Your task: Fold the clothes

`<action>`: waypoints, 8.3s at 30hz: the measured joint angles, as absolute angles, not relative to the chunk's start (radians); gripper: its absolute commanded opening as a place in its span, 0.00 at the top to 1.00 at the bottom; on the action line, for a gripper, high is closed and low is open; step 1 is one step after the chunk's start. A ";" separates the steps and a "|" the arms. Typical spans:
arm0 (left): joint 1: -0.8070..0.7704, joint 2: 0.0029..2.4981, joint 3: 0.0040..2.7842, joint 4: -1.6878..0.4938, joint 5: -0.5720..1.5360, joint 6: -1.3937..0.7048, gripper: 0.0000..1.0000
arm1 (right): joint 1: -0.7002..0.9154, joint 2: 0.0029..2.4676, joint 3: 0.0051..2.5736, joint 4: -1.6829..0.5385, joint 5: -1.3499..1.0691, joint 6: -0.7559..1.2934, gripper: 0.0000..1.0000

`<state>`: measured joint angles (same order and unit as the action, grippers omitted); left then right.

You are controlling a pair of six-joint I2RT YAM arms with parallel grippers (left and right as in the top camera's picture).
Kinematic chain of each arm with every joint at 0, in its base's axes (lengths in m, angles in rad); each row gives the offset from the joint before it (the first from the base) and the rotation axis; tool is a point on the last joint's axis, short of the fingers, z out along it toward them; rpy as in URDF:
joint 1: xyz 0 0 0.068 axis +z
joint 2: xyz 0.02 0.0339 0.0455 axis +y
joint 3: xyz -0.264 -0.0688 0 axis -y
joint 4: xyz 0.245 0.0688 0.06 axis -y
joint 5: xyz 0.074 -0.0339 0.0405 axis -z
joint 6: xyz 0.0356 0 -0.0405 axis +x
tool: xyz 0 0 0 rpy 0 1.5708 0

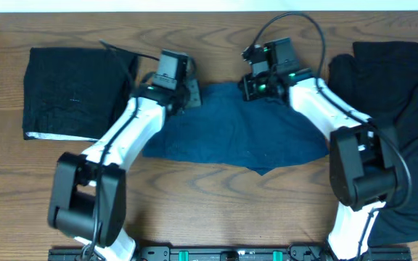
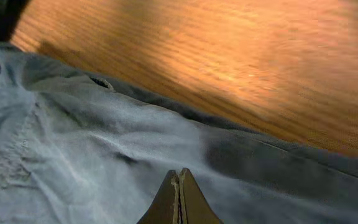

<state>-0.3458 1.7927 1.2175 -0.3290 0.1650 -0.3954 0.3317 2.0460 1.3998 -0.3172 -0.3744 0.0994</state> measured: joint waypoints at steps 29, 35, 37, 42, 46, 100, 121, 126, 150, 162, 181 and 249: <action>-0.216 1.953 1.216 -0.232 0.043 -0.365 0.94 | 0.361 2.218 1.438 -0.183 -0.318 0.101 0.98; -0.161 1.953 1.216 -0.227 0.041 -0.365 0.94 | 0.361 2.218 1.439 -0.186 -0.318 0.102 0.98; -0.148 1.953 1.216 -0.226 0.042 -0.365 0.94 | 0.361 2.218 1.439 -0.187 -0.318 0.102 0.98; -0.128 1.955 1.216 -0.223 0.043 -0.365 0.94 | 0.361 2.218 1.439 -0.190 -0.318 0.101 0.99; -0.125 1.975 1.216 -0.218 0.045 -0.365 0.94 | 0.361 2.218 1.439 -0.186 -0.319 0.102 0.99; -0.183 1.642 1.032 -0.560 0.022 -0.369 0.94 | 0.094 1.728 1.406 -0.955 -0.056 0.157 0.99; -0.174 1.642 1.035 -0.680 0.031 -0.370 0.67 | 0.093 1.728 0.929 -0.674 -0.054 0.307 0.99; -0.112 1.642 1.086 -0.718 0.116 -0.331 0.23 | 0.093 1.728 0.928 -0.672 -0.054 0.307 0.99; -0.060 1.823 1.113 -0.571 0.171 -0.152 0.22 | 0.093 1.728 0.928 -0.671 -0.054 0.307 0.99; -0.063 1.888 1.133 -0.562 0.169 -0.149 0.52 | 0.093 1.728 0.928 -0.670 -0.054 0.307 0.99; -0.077 1.902 1.142 -0.555 0.231 -0.139 0.91 | 0.093 1.728 0.928 -0.669 -0.054 0.307 0.99; -0.186 1.470 1.289 -0.768 0.278 -0.348 0.94 | 0.639 1.681 0.842 -0.072 -0.294 0.540 0.99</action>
<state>-0.1856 1.4696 1.2892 -0.7685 0.2783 -0.3481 0.6392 1.6806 0.8421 -0.0715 -0.2939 0.5396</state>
